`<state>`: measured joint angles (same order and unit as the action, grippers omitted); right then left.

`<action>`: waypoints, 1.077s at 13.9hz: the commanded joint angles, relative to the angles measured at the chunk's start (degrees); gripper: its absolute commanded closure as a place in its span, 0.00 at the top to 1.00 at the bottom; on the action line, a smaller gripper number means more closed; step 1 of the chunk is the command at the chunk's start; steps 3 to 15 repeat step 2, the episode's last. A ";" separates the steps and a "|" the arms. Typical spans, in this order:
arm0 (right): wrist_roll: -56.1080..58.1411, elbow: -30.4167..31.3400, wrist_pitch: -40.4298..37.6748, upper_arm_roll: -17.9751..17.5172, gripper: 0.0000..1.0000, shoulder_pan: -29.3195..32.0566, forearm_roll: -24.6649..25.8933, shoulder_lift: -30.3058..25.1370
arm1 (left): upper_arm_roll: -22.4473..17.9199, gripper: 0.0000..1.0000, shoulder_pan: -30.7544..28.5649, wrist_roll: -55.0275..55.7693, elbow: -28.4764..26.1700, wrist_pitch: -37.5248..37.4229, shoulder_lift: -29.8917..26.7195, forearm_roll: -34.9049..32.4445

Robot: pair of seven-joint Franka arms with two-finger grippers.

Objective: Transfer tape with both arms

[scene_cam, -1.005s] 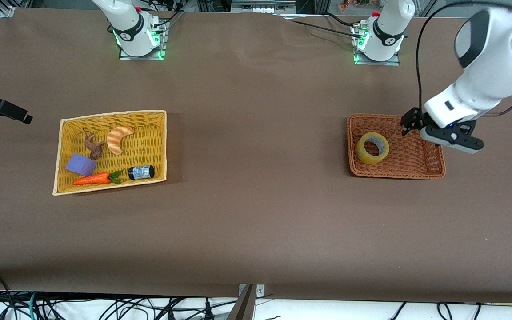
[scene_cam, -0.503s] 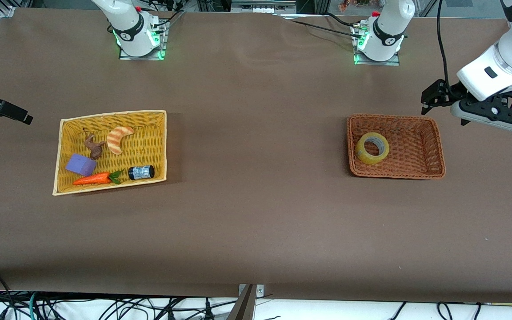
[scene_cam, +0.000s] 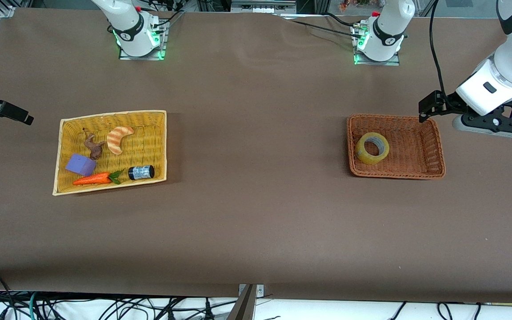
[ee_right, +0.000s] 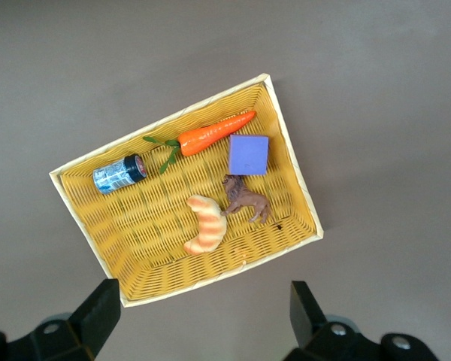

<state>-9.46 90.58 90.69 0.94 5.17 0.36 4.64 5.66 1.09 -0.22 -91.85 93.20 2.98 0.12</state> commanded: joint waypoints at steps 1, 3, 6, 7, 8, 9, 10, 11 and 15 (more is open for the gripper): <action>0.85 -1.55 -0.60 -0.15 1.00 0.54 -0.98 0.54 | -0.12 1.00 -1.09 0.66 2.90 -1.71 1.68 -0.65; 0.85 -1.55 -0.60 -0.15 1.00 0.54 -0.98 0.54 | -0.04 1.00 -1.09 0.66 2.90 -1.71 1.68 -0.65; 0.85 -1.55 -0.60 -0.15 1.00 0.54 -0.98 0.54 | -0.04 1.00 -1.09 0.66 2.90 -1.71 1.68 -0.65; 0.85 -1.55 -0.60 -0.15 1.00 0.54 -0.98 0.54 | -0.04 1.00 -1.09 0.66 2.90 -1.71 1.68 -0.65; 0.85 -1.55 -0.60 -0.15 1.00 0.54 -0.98 0.54 | -0.04 1.00 -1.09 0.66 2.90 -1.71 1.68 -0.65; 0.85 -1.55 -0.60 -0.15 1.00 0.54 -0.98 0.54 | -0.04 1.00 -1.09 0.66 2.90 -1.71 1.68 -0.65; 0.85 -1.55 -0.60 -0.15 1.00 0.54 -0.98 0.54 | -0.04 1.00 -1.09 0.66 2.90 -1.71 1.68 -0.65; 0.85 -1.55 -0.60 -0.15 1.00 0.54 -0.98 0.54 | -0.04 1.00 -1.09 0.66 2.90 -1.71 1.68 -0.65; 0.85 -1.55 -0.60 -0.15 1.00 0.54 -0.98 0.54 | -0.04 1.00 -1.09 0.66 2.90 -1.71 1.68 -0.65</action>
